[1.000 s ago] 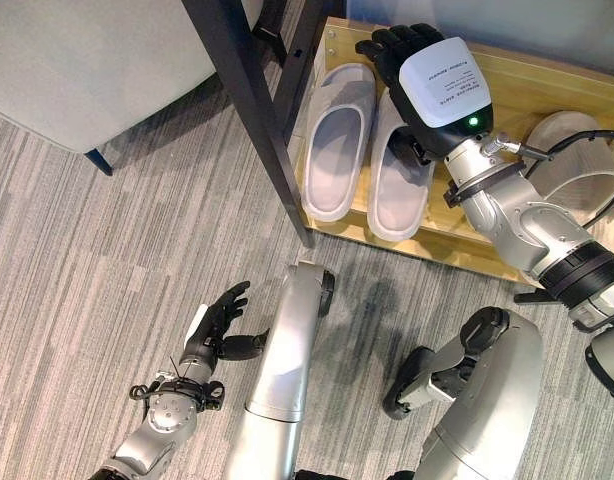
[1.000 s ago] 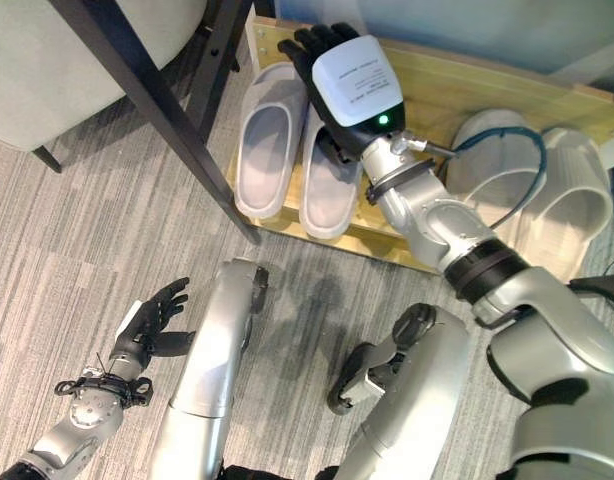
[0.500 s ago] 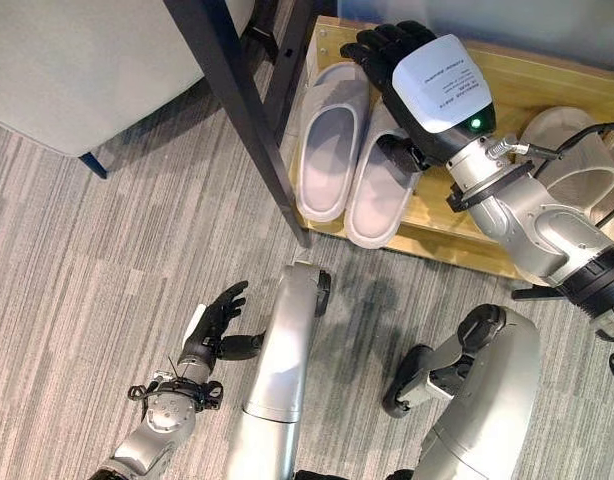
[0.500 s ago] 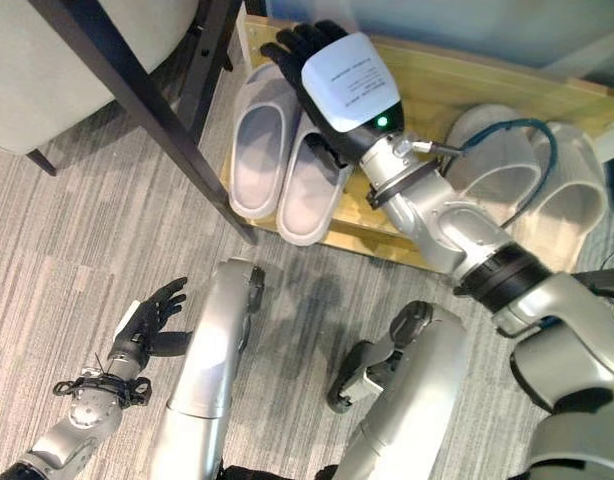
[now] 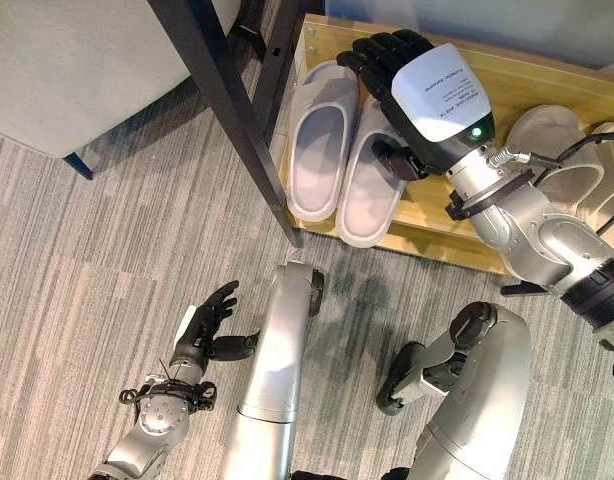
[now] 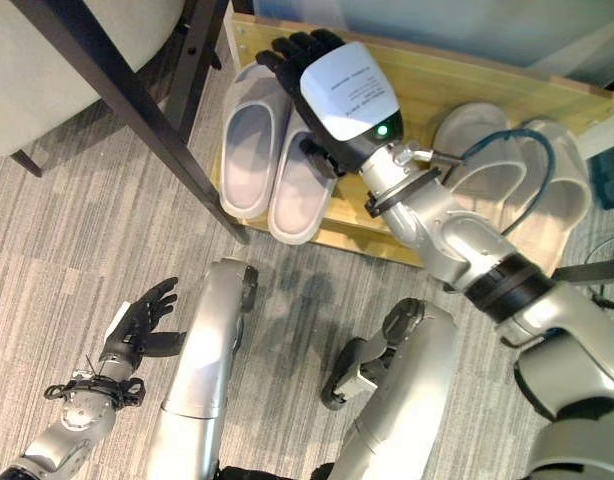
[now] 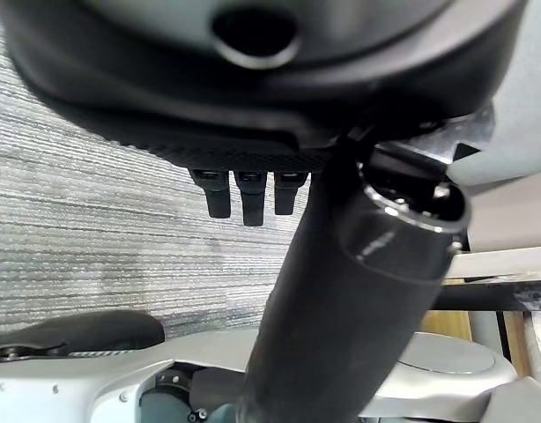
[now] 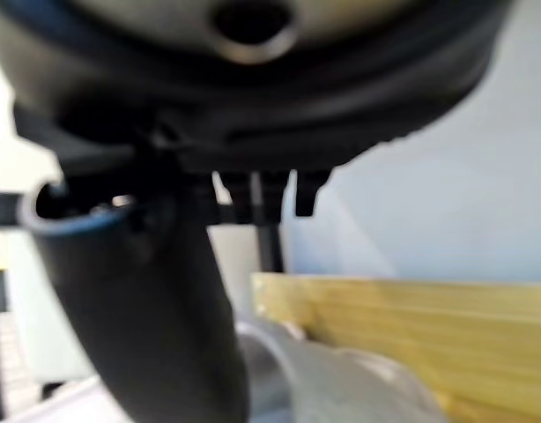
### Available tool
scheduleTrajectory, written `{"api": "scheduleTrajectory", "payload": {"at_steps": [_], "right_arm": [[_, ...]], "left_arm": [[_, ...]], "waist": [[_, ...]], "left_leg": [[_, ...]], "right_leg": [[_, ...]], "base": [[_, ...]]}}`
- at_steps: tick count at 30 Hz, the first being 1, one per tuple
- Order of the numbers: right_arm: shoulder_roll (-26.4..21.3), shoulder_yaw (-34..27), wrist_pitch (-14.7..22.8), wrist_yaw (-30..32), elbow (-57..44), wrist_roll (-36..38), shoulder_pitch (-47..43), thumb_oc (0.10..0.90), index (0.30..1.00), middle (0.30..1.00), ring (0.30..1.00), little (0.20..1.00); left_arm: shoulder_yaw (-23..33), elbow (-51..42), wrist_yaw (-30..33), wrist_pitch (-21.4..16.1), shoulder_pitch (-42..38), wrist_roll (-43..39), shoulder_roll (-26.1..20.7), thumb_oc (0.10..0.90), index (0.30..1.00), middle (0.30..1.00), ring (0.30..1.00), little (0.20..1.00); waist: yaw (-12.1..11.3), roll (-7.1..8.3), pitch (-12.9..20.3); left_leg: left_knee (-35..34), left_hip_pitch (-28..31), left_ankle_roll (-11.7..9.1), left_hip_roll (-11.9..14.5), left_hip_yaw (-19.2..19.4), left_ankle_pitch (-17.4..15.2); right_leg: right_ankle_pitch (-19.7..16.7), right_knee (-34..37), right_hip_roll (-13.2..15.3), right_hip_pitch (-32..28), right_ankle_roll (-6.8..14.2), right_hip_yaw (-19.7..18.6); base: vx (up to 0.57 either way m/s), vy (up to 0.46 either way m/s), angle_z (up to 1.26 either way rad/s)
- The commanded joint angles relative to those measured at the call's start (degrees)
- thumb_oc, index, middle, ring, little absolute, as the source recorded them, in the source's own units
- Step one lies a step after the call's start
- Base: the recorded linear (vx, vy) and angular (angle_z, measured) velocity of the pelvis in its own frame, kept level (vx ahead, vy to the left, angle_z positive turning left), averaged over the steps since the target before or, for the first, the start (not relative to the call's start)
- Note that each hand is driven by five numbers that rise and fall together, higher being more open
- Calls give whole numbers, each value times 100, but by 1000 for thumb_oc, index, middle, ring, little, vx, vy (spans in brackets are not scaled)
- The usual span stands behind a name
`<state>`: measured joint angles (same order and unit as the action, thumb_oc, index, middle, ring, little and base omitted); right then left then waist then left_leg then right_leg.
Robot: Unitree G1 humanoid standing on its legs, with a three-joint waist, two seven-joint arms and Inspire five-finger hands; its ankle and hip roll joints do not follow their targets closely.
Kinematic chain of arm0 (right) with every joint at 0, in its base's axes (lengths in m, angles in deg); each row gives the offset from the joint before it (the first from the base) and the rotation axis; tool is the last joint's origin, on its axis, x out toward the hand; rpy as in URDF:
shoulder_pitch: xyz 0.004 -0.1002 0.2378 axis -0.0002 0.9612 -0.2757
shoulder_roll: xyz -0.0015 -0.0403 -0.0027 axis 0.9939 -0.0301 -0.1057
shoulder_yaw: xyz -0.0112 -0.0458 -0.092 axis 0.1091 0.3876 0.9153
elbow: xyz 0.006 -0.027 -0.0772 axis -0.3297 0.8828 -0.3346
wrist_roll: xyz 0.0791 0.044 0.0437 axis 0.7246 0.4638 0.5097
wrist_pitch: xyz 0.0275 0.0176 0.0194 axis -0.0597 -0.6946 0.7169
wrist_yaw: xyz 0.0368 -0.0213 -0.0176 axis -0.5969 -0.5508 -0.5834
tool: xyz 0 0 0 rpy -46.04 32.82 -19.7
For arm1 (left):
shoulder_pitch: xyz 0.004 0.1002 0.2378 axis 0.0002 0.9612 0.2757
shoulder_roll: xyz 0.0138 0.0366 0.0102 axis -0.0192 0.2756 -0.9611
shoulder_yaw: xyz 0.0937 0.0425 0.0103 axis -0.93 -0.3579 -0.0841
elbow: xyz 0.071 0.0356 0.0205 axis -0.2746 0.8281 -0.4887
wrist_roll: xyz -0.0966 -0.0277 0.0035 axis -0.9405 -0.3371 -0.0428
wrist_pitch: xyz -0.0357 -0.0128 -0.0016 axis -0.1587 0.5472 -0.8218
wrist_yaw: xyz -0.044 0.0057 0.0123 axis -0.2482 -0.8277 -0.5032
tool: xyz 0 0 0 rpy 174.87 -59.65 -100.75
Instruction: Arrange the slippers neatly on the shoe rack.
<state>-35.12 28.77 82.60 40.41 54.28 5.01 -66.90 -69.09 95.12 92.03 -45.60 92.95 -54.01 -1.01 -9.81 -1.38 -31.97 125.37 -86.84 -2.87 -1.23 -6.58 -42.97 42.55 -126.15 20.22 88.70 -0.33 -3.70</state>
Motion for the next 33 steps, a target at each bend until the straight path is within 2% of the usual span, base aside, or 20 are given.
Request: {"api": "scheduleTrajectory", "payload": {"at_steps": [1, 9, 11, 12, 17, 23, 28, 31, 33], "right_arm": [[-251, -812, 240, 319, -939, 280, -150, 800, 900, 900, 900, 900], [-220, -1482, 415, 359, -1574, 642, 551, 800, 900, 900, 900, 900], [22, -1890, 618, 307, -1818, 1227, 1051, 800, 900, 900, 900, 900], [19, -1935, 623, 292, -1842, 1243, 1091, 800, 900, 900, 900, 900], [401, -2499, 1129, -110, -2282, 2655, 1918, 800, 900, 900, 900, 900], [391, -2741, 1159, -250, -2428, 2878, 2316, 800, 900, 900, 900, 900], [679, -2995, 1251, -440, -2519, 3347, 2981, 800, 900, 900, 900, 900], [770, -3002, 1247, -495, -2487, 3482, 3080, 800, 900, 900, 900, 900], [936, -2923, 1281, -584, -2445, 3845, 3184, 800, 900, 900, 900, 900]], "left_arm": [[204, -524, 103, -233, 134, 141, 258, 800, 900, 900, 900, 900], [274, -546, 134, -216, 187, 138, 330, 800, 900, 900, 900, 900], [325, -564, 148, -212, 197, 131, 377, 800, 900, 900, 900, 900], [323, -564, 147, -212, 197, 133, 361, 800, 900, 900, 900, 900], [365, -564, 45, -159, 181, 131, 409, 800, 900, 900, 900, 900], [416, -544, 39, -135, 206, 146, 468, 800, 900, 900, 900, 900], [449, -501, 56, -107, 218, 216, 565, 800, 900, 900, 900, 900], [452, -506, 46, -101, 212, 214, 548, 800, 900, 900, 900, 900], [426, -513, 60, -81, 189, 227, 549, 800, 900, 900, 900, 900]], "waist": [[-125, 71, 218], [-43, 152, 218], [24, 182, 218], [15, 195, 218], [94, 264, 218], [129, 326, 218], [208, 381, 218], [205, 390, 218], [202, 380, 218]], "left_leg": [[-530, -311, -85, -30, 151, -183], [-489, -311, -54, 5, 232, -220], [-487, -311, -39, 6, 274, -234], [-487, -311, -38, 5, 277, -232], [-480, -311, -29, -2, 342, -245], [-482, -311, -28, 30, 388, -259], [-488, -311, -19, 31, 434, -274], [-491, -311, -15, 32, 439, -276], [-502, -311, -7, 39, 442, -272]], "right_leg": [[61, -564, 34, -44, -449, -12], [49, -584, -20, 32, -421, -80], [48, -583, -45, 52, -416, -99], [49, -585, -44, 53, -415, -103], [40, -598, -65, 59, -398, -126], [38, -604, -87, 96, -389, -154], [38, -598, -98, 116, -385, -176], [40, -579, -96, 121, -386, -172], [33, -565, -101, 121, -384, -165]], "base": [[0, 0, 0], [0, 14, -3], [4, 16, -3], [6, 9, -4], [7, 16, -6], [1, 3, -1], [0, 0, 0], [0, 0, 0], [0, 0, 0]]}}
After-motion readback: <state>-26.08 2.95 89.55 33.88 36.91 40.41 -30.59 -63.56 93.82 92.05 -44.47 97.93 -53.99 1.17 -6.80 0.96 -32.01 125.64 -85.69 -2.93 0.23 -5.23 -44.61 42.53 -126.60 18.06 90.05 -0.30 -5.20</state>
